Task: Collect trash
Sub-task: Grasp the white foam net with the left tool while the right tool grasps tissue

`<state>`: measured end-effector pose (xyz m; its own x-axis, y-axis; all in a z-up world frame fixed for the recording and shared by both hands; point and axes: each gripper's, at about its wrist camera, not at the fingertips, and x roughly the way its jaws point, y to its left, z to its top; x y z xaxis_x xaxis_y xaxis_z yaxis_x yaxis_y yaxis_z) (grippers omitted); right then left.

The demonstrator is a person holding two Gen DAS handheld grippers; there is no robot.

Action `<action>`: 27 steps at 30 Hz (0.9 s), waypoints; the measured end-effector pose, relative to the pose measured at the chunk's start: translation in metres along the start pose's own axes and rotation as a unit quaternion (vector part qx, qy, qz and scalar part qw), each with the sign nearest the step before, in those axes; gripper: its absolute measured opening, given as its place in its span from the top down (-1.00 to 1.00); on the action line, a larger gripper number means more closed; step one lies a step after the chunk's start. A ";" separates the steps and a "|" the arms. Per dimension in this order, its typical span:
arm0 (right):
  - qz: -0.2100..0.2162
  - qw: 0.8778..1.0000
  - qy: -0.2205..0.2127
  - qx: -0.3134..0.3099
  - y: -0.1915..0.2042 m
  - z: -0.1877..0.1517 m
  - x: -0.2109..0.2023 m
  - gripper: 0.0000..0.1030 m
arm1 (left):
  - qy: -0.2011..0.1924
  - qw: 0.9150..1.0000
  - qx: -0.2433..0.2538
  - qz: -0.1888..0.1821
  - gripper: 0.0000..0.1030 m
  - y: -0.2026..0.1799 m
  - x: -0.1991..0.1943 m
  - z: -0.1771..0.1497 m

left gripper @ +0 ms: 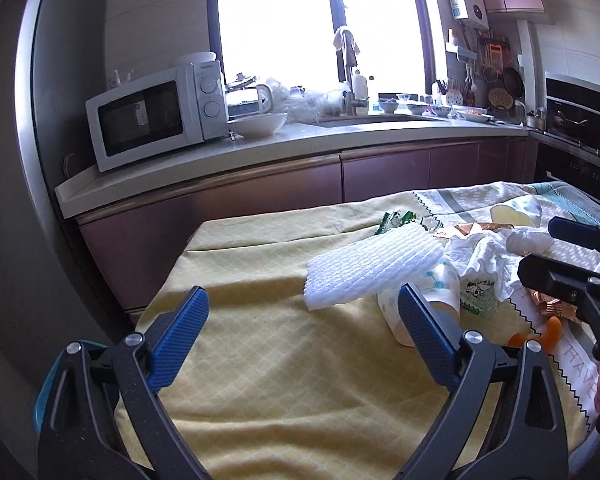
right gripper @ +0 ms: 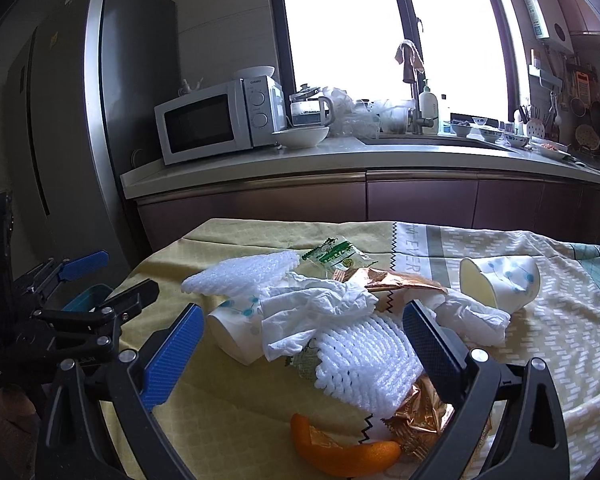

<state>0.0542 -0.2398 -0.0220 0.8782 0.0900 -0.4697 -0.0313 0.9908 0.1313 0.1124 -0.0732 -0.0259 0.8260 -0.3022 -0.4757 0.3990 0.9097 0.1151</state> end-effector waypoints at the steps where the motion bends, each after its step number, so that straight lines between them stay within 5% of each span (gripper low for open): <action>1: 0.007 1.000 0.005 0.000 -0.001 0.002 0.004 -0.84 | 0.005 1.000 0.005 -0.009 -0.75 -0.002 0.008 0.001; 16: 0.071 0.993 0.087 0.045 -0.020 0.006 0.041 -0.17 | 0.061 0.991 0.083 -0.086 -0.33 -0.018 0.072 0.010; 27: 0.094 0.989 0.090 0.078 -0.036 0.002 0.037 0.34 | 0.092 0.984 0.119 -0.091 0.67 -0.033 0.082 0.006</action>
<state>0.0886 -0.2719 -0.0420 0.7648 0.3005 -0.5699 -0.0992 0.9289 0.3567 0.1691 -0.1297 -0.0635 0.6551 -0.3770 -0.6548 0.6333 0.7466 0.2038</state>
